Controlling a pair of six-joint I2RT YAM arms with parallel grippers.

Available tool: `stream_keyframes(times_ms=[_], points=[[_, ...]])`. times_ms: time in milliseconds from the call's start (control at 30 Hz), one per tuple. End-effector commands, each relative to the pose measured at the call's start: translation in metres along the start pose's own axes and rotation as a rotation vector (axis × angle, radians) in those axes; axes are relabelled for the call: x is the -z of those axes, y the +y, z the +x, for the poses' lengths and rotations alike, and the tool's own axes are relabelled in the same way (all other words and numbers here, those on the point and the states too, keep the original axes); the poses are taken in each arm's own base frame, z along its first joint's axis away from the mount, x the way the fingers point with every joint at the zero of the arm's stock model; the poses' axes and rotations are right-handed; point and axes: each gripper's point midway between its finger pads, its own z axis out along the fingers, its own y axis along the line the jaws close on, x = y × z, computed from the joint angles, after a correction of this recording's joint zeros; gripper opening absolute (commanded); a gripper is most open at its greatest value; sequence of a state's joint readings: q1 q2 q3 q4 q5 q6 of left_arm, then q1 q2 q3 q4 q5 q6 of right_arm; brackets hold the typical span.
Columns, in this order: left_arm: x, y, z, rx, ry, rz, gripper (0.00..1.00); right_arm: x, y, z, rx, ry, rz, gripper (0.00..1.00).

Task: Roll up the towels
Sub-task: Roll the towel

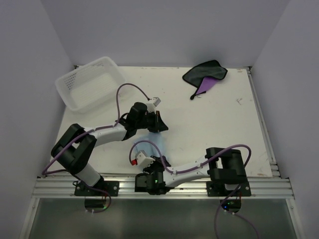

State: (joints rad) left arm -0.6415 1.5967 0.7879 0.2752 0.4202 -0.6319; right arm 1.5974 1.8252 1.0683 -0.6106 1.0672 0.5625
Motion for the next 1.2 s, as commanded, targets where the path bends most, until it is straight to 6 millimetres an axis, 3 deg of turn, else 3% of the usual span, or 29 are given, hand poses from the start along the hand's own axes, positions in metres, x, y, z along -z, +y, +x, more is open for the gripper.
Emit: stream_keyframes(times_ms=[0, 600, 1033, 1167], points=[[0.007, -0.012, -0.010, -0.029, -0.032, 0.042, 0.00, 0.005, -0.006, -0.011, 0.110, -0.039, 0.096, 0.07], [0.020, -0.001, 0.029, 0.036, 0.008, 0.053, 0.00, 0.009, 0.029, 0.002, 0.380, -0.049, 0.104, 0.09], [0.027, 0.002, 0.032, 0.049, -0.019, 0.035, 0.00, 0.007, 0.042, 0.005, 0.450, -0.034, 0.090, 0.10], [0.028, 0.011, 0.050, 0.088, -0.003, 0.030, 0.00, 0.006, 0.044, 0.006, 0.470, -0.029, 0.086, 0.11]])
